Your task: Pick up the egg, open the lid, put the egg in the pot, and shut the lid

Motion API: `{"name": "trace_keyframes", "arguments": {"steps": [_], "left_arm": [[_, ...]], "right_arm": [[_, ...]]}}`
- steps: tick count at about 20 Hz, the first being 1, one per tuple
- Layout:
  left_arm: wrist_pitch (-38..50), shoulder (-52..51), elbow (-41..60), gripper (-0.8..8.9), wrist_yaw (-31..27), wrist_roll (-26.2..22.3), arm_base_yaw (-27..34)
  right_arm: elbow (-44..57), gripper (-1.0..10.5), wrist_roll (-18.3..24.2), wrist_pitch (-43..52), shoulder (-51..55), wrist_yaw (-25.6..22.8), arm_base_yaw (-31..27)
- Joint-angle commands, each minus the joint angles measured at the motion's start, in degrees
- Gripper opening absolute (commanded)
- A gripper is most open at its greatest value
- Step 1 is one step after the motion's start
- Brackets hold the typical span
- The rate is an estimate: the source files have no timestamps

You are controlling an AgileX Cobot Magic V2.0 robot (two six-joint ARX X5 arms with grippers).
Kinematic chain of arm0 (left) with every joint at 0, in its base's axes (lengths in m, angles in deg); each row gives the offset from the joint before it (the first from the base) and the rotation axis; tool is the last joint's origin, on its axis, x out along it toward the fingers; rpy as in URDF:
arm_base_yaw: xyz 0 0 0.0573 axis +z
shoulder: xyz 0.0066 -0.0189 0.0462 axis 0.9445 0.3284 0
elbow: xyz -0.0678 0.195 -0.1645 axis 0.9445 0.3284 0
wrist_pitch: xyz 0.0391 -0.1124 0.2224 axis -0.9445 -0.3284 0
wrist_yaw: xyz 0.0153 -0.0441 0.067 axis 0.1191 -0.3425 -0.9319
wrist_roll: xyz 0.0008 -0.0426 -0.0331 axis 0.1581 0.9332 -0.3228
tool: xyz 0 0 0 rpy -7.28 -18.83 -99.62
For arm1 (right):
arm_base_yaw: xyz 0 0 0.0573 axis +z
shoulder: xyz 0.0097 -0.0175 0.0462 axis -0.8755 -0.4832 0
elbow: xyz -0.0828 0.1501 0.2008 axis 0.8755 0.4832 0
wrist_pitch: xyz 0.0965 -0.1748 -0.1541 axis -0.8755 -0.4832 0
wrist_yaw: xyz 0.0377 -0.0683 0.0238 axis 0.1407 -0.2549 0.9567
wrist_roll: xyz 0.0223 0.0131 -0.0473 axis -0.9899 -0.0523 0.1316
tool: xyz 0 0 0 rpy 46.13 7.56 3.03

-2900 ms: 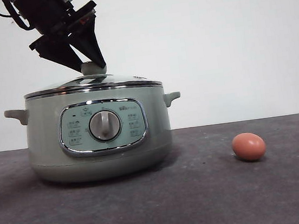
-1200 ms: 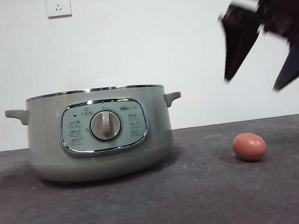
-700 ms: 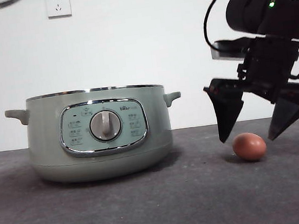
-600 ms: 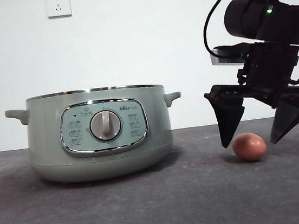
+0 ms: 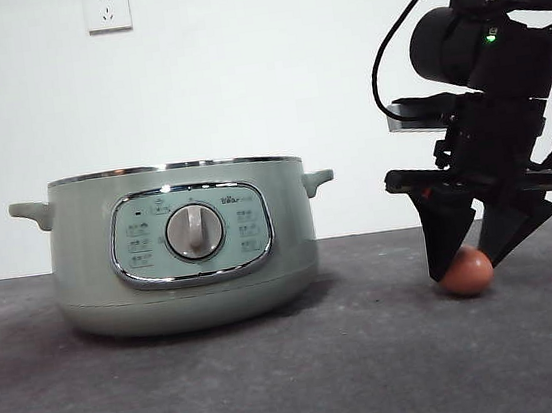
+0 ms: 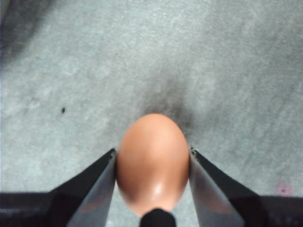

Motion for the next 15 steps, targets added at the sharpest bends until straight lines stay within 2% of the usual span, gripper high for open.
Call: {"name": "trace_keyframes", "arguments": {"steps": [1, 8, 11, 15], "left_arm": [[2.10, -0.66, -0.52, -0.06, 0.44, 0.35, 0.17], [0.63, -0.98, -0.52, -0.06, 0.44, 0.35, 0.17], [0.70, -0.98, -0.52, -0.06, 0.44, 0.35, 0.17], [0.72, -0.98, -0.52, -0.06, 0.46, 0.35, 0.17]], "right_arm": [[-0.02, -0.2, -0.63, 0.26, -0.46, 0.24, 0.09], [-1.70, -0.2, -0.66, -1.55, 11.08, 2.12, 0.09], [-9.53, -0.2, -0.57, -3.98, 13.77, 3.72, 2.14], [-23.04, -0.2, 0.24, -3.96, 10.29, 3.67, 9.09]]}}
